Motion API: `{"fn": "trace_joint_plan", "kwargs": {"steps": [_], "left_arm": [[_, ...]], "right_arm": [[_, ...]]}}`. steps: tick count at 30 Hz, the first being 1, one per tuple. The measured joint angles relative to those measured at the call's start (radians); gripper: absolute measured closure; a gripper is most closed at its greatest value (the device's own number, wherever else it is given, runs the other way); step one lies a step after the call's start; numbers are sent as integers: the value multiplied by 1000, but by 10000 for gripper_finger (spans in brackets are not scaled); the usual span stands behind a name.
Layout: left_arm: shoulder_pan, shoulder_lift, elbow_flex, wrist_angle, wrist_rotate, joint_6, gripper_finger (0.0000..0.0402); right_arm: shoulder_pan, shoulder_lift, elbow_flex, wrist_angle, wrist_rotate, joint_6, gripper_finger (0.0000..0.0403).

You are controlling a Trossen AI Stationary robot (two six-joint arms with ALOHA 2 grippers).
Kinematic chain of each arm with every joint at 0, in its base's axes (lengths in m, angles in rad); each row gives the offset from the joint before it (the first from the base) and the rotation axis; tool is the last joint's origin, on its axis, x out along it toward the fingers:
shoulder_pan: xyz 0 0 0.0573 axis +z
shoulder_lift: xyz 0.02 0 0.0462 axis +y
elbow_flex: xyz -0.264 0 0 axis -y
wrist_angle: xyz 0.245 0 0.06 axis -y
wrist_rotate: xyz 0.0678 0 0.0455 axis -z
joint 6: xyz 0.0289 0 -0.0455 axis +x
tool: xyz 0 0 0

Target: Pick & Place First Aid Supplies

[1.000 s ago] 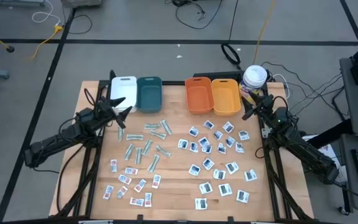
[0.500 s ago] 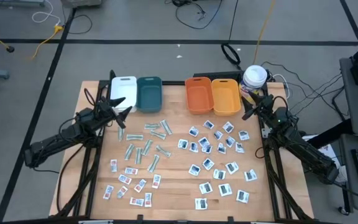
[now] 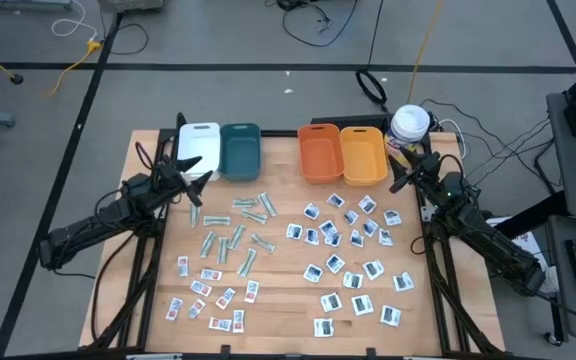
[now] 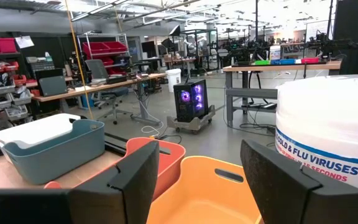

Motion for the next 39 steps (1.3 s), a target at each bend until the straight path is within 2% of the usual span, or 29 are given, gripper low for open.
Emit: {"fn": "trace_joint_plan", "kwargs": {"steps": [25,33,35,39], "left_arm": [[0,0,0,0,0,0,105],[0,0,0,0,0,0,105],[0,0,0,0,0,0,105],[0,0,0,0,0,0,105]], "right_arm": [[0,0,0,11,0,-6,181],[0,0,0,-6,-4,44,181],[0,1,0,18,-35,70,181],[13,5,55,104,-132,-20,181]]}}
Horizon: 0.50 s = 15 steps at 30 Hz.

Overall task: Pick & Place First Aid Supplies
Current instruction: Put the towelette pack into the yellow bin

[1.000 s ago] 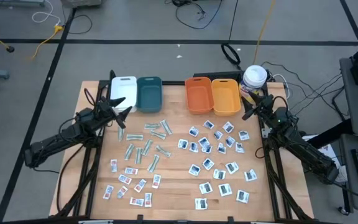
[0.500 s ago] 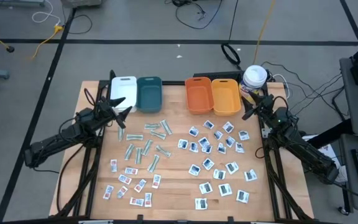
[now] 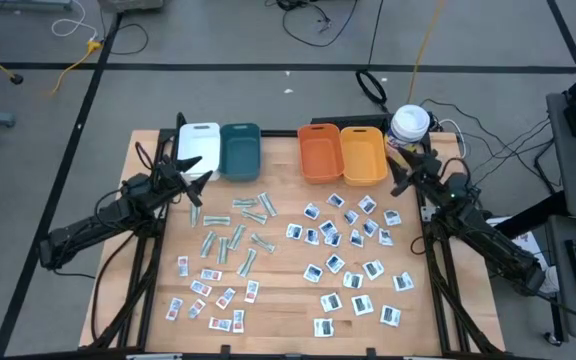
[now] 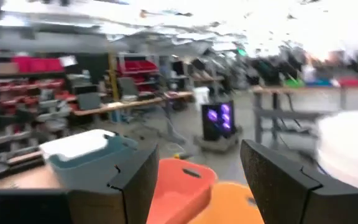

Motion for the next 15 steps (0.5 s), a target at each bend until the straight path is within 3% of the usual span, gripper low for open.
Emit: {"fn": "trace_joint_plan", "kwargs": {"steps": [6,15], "left_arm": [[0,0,0,0,0,0,105],[0,0,0,0,0,0,105]], "right_arm": [[22,82,201,-89,32,-5,181],[23,386,575,-464,80,-3,181]]}}
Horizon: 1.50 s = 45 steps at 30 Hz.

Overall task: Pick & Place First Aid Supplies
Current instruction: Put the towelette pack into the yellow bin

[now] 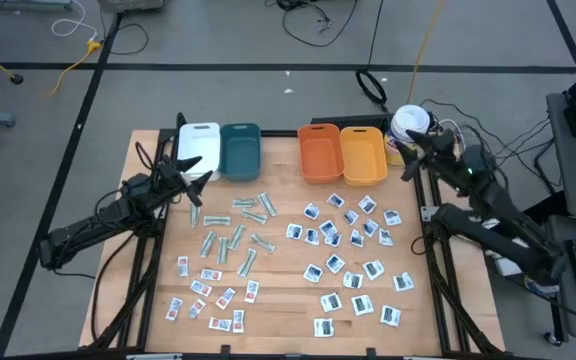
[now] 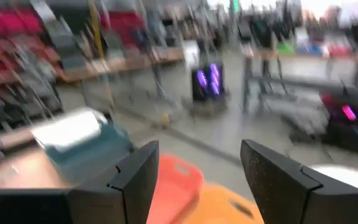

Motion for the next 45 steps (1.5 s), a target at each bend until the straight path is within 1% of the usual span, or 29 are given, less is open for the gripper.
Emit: {"fn": "trace_joint_plan", "kwargs": {"steps": [4,9,11,16,21,26,34,38,43,45], "left_arm": [[0,0,0,0,0,0,105],[0,0,0,0,-1,0,105],[0,0,0,0,0,0,105],[0,0,0,0,-1,0,105],[0,0,0,0,-1,0,105],[0,0,0,0,-1,0,105],[0,0,0,0,-1,0,105],[0,0,0,0,-1,0,105],[0,0,0,0,-1,0,105],[0,0,0,0,-1,0,105]], "right_arm": [[0,154,171,-189,-1,23,181],[2,326,347,-432,-1,52,181],[11,383,401,-531,-1,52,181],[53,495,517,-696,-1,53,181],[99,583,599,-824,-1,100,181],[143,657,637,-953,-1,172,181],[173,748,638,-1138,-4,269,181],[173,775,638,-1194,-4,313,181],[173,784,638,-1225,-5,366,181],[173,784,638,-1244,-27,401,181]]}}
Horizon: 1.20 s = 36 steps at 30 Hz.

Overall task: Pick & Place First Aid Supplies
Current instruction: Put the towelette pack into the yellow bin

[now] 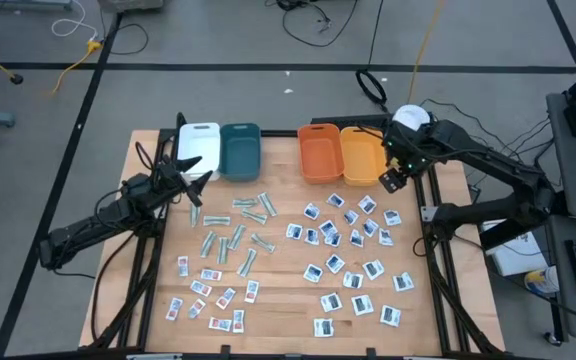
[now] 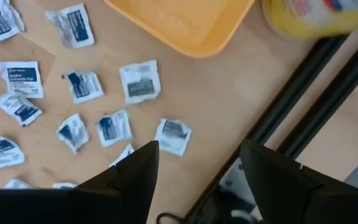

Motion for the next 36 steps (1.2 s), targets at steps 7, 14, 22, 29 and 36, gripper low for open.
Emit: {"fn": "trace_joint_plan", "kwargs": {"steps": [7,14,22,29,36], "left_arm": [[0,0,0,0,0,0,105],[0,0,0,0,0,0,105],[0,0,0,0,0,0,105],[0,0,0,0,0,0,105],[0,0,0,0,0,0,105]], "right_arm": [[10,-2,-28,-12,-52,109,181],[87,-2,-234,82,-53,178,181],[160,13,-520,245,-56,212,181],[174,87,-581,325,-54,142,181],[174,157,-581,426,-54,91,181]]}}
